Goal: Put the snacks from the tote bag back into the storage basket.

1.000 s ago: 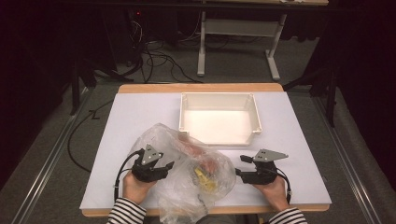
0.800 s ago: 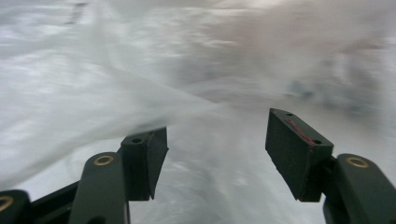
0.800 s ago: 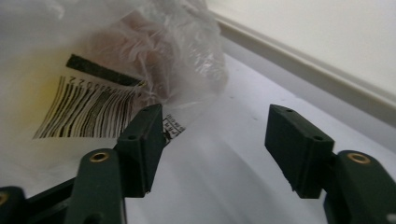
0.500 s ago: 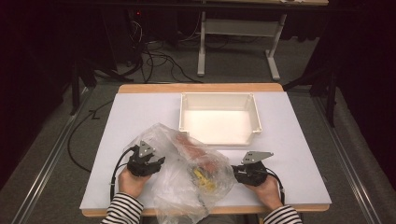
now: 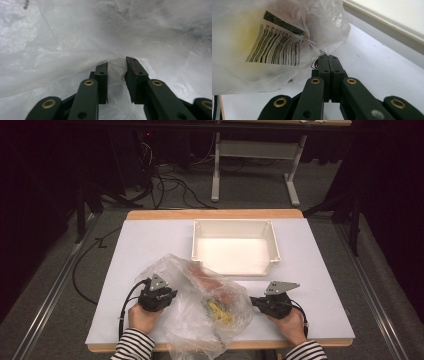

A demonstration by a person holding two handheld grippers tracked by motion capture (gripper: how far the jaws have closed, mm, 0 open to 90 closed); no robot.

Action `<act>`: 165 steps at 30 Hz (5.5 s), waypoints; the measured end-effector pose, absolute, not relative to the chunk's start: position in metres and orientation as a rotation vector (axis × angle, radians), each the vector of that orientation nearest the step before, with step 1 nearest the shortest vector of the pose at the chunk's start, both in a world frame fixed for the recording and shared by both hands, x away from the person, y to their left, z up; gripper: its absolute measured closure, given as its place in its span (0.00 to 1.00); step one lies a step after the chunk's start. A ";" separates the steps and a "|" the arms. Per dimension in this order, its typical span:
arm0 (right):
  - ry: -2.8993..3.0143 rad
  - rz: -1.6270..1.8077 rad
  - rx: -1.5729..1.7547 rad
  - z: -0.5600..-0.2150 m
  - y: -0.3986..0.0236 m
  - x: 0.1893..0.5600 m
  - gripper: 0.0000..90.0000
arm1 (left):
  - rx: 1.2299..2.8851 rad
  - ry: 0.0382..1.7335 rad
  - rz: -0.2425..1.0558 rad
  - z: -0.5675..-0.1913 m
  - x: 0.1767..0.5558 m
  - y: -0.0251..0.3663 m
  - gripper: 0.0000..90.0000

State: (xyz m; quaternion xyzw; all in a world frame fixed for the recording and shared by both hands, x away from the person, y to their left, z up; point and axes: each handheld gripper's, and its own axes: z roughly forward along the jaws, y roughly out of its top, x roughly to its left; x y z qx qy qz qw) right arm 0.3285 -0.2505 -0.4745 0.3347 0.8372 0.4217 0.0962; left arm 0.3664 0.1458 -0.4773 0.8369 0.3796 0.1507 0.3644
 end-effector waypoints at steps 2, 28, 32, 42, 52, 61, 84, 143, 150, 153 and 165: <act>2.468 1.235 1.000 -0.474 -0.253 0.328 1.00 | 2.158 0.971 0.385 -0.478 0.366 0.145 0.85; 2.576 1.285 0.947 -0.479 -0.220 0.335 0.59 | 2.153 0.967 0.380 -0.479 0.366 0.142 0.85; 2.610 1.253 0.896 -0.481 -0.218 0.334 0.83 | 2.147 0.968 0.367 -0.479 0.366 0.142 0.84; 2.581 1.202 0.867 -0.479 -0.225 0.329 1.00 | 2.132 0.954 0.385 -0.475 0.364 0.141 0.83; 2.501 1.187 0.980 -0.475 -0.257 0.331 1.00 | 2.090 0.926 0.509 -0.451 0.353 0.138 0.53; 2.448 1.170 1.039 -0.473 -0.271 0.335 1.00 | 2.061 0.961 0.517 -0.448 0.358 0.138 0.43; 2.337 1.162 1.146 -0.472 -0.285 0.353 1.00 | 2.256 0.932 0.335 -0.471 0.351 0.131 0.97; 2.380 1.123 1.071 -0.458 -0.262 0.330 0.77 | 2.300 0.863 0.310 -0.470 0.340 0.115 0.99; 2.409 1.060 1.073 -0.461 -0.266 0.331 0.99 | 2.313 0.793 0.251 -0.468 0.324 0.112 0.99; 2.385 1.047 1.102 -0.460 -0.274 0.332 1.00 | 2.312 0.775 0.242 -0.468 0.317 0.114 0.99; 2.316 1.032 1.160 -0.460 -0.282 0.344 1.00 | 2.200 0.718 0.327 -0.447 0.305 0.109 0.74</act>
